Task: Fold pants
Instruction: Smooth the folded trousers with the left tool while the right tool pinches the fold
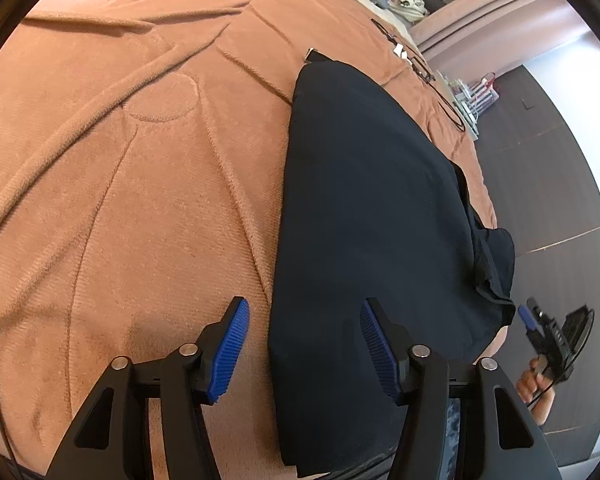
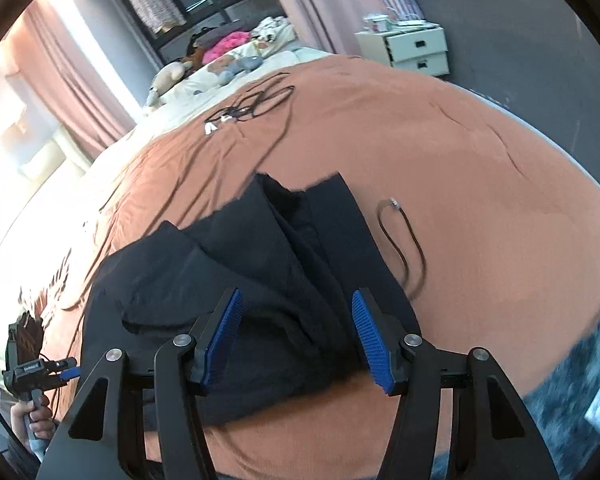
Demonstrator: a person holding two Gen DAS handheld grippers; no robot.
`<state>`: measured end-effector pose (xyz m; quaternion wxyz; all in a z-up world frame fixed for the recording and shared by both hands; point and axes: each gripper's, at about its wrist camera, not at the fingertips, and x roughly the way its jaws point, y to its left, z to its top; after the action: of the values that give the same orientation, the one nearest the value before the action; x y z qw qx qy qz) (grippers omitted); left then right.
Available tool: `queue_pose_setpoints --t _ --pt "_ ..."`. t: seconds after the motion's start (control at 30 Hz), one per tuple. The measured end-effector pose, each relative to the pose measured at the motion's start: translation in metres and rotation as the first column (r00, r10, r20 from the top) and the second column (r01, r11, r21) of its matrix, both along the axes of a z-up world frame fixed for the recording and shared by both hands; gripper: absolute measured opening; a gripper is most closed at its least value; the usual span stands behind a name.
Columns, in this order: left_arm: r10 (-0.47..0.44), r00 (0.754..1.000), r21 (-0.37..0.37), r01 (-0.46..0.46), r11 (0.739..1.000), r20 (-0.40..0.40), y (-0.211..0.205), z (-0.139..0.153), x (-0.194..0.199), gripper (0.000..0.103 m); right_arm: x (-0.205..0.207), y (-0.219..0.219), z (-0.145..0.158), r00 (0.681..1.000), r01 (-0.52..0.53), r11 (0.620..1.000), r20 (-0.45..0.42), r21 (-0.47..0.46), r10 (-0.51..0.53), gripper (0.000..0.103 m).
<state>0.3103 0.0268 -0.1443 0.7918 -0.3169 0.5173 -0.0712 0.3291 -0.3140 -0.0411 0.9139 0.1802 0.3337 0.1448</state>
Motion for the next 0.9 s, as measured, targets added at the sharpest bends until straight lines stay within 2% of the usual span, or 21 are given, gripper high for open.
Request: queue_pose_setpoints --t 0.2,0.27,0.37,0.6,0.63,0.67,0.73,0.77,0.9 --pt "0.008 1.0 -0.014 -0.008 1.0 0.003 0.0 -0.001 0.003 0.057 0.049 0.009 0.01 0.997 -0.06 0.998 -0.046 -0.02 0.059 0.056" --pt "0.007 1.0 -0.016 -0.007 1.0 0.003 0.0 -0.001 0.005 0.057 0.067 0.013 0.013 0.995 -0.077 0.996 -0.067 -0.047 0.073 0.063" --pt "0.002 1.0 -0.015 -0.002 1.0 0.006 -0.001 -0.002 0.007 0.057 0.089 0.016 0.014 0.991 -0.105 0.992 -0.097 -0.071 0.098 0.068" --pt "-0.005 1.0 -0.013 0.005 1.0 0.006 -0.005 -0.004 0.013 0.055 0.127 0.012 0.0 0.973 -0.15 0.989 -0.18 -0.014 0.145 0.068" --pt "-0.007 1.0 -0.012 0.007 1.0 0.005 -0.005 -0.004 0.014 0.053 0.128 0.014 -0.002 0.969 -0.172 0.985 -0.182 -0.012 0.167 0.056" --pt "-0.012 1.0 -0.009 0.012 1.0 0.003 -0.006 -0.005 0.015 0.049 0.129 0.014 -0.002 0.965 -0.192 0.981 -0.184 -0.006 0.188 0.03" --pt "-0.014 1.0 0.0 0.014 1.0 0.001 -0.006 -0.005 0.015 0.043 0.125 0.012 -0.002 0.961 -0.213 0.977 -0.184 -0.014 0.207 0.009" --pt "-0.013 1.0 0.003 0.013 1.0 -0.002 -0.006 -0.005 0.015 0.037 0.122 0.01 -0.002 0.962 -0.214 0.976 -0.179 -0.024 0.207 0.003" --pt "-0.015 1.0 0.014 0.015 1.0 -0.011 -0.004 -0.005 0.016 0.025 0.108 0.001 0.0 0.962 -0.207 0.976 -0.193 -0.067 0.191 0.001"
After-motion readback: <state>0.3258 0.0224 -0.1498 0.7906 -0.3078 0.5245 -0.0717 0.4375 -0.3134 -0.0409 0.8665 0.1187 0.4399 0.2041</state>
